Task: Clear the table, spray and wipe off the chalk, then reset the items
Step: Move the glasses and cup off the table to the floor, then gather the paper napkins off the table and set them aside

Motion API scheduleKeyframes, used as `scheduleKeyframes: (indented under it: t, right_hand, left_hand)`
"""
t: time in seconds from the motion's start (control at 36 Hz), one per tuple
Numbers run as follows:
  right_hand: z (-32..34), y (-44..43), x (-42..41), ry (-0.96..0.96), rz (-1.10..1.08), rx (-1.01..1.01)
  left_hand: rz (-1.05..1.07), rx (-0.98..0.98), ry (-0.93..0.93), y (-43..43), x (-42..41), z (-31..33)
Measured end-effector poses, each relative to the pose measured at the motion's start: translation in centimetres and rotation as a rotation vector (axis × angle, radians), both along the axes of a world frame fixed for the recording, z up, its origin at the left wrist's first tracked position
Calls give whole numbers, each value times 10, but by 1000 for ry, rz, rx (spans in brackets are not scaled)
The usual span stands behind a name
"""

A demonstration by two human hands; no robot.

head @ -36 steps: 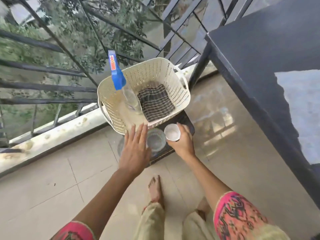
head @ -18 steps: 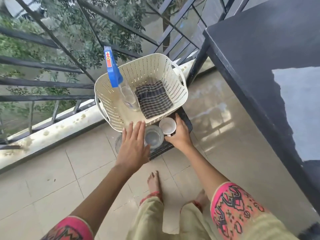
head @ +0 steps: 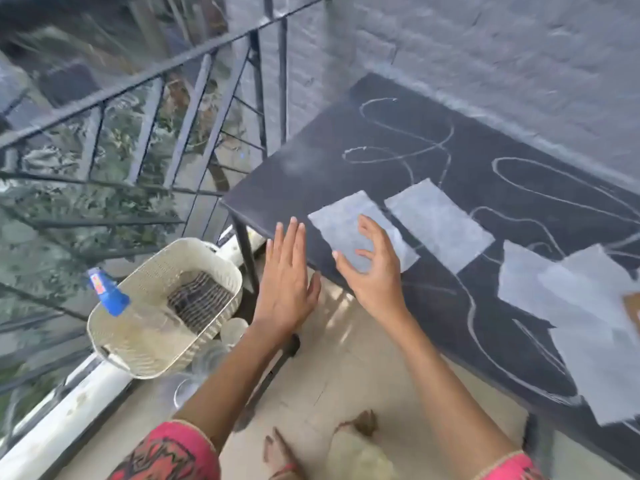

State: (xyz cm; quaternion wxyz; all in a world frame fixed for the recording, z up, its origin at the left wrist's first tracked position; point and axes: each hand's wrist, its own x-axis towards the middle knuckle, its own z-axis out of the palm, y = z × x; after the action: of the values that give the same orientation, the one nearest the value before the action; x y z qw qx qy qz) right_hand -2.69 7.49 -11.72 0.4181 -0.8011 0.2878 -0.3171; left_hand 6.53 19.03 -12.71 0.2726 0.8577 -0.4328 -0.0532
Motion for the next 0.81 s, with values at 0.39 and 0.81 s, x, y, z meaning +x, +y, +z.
scheduleKeyframes:
  t: [0.39,0.81]
  right_hand:
    - [185,-138,-217,-181,-637,-360]
    - [74,-239,-411,-13,-996,18]
  left_hand:
    - [-656,-405,-103,-220,-172,162]
    - [-918,-150,-127,-336,-353,85]
